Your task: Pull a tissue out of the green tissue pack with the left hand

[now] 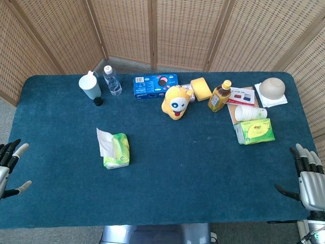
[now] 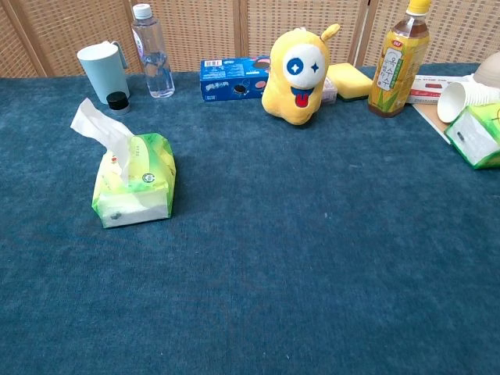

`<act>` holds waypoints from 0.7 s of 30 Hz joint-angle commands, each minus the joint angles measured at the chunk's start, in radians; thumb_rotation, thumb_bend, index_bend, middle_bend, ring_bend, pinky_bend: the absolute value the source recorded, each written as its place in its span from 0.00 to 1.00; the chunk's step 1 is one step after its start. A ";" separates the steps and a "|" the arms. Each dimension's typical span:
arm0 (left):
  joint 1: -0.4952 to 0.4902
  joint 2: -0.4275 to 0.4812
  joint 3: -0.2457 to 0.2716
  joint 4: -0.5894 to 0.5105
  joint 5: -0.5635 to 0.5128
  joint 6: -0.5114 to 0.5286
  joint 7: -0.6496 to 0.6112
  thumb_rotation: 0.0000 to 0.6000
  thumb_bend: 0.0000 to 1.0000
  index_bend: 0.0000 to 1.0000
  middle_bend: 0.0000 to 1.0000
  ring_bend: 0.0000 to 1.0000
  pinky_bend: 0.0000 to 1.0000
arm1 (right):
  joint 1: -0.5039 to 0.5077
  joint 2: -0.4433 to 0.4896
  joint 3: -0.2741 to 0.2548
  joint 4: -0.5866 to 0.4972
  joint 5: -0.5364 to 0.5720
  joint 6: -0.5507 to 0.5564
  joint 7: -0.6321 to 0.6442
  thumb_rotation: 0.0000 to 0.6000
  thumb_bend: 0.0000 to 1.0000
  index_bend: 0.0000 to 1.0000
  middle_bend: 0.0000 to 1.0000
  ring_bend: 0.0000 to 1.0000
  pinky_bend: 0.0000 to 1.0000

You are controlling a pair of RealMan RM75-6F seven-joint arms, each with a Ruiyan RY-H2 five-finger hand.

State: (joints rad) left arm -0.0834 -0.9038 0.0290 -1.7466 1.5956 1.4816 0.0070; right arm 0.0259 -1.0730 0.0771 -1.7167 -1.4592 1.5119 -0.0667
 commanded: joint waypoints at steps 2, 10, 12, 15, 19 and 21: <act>0.000 -0.001 0.001 0.002 0.000 -0.003 -0.001 1.00 0.00 0.06 0.00 0.00 0.00 | 0.000 0.001 0.000 -0.001 0.000 0.000 0.001 0.91 0.00 0.00 0.00 0.00 0.00; -0.058 -0.033 -0.034 -0.015 -0.015 -0.067 0.043 1.00 0.00 0.07 0.00 0.00 0.00 | 0.000 0.011 -0.004 -0.014 -0.008 -0.003 0.021 0.91 0.00 0.00 0.00 0.00 0.00; -0.084 -0.044 -0.049 -0.030 -0.013 -0.088 0.072 1.00 0.00 0.07 0.00 0.00 0.00 | 0.001 0.013 -0.003 -0.014 -0.006 -0.005 0.026 0.91 0.00 0.00 0.00 0.00 0.00; -0.154 -0.082 -0.091 -0.056 -0.024 -0.152 0.154 1.00 0.00 0.09 0.00 0.00 0.00 | 0.002 0.017 0.000 -0.012 0.000 -0.009 0.037 0.92 0.00 0.00 0.00 0.00 0.00; -0.230 -0.142 -0.129 -0.066 -0.077 -0.243 0.249 1.00 0.00 0.10 0.00 0.00 0.00 | 0.001 0.024 0.002 -0.011 0.000 -0.007 0.055 0.91 0.00 0.00 0.00 0.00 0.00; -0.258 -0.170 -0.142 -0.061 -0.102 -0.275 0.290 1.00 0.00 0.10 0.00 0.00 0.00 | 0.001 0.026 0.002 -0.010 0.001 -0.008 0.062 0.92 0.00 0.00 0.00 0.00 0.00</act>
State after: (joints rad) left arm -0.3020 -1.0372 -0.0880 -1.8035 1.5268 1.2484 0.2516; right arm 0.0267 -1.0473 0.0793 -1.7274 -1.4587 1.5041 -0.0055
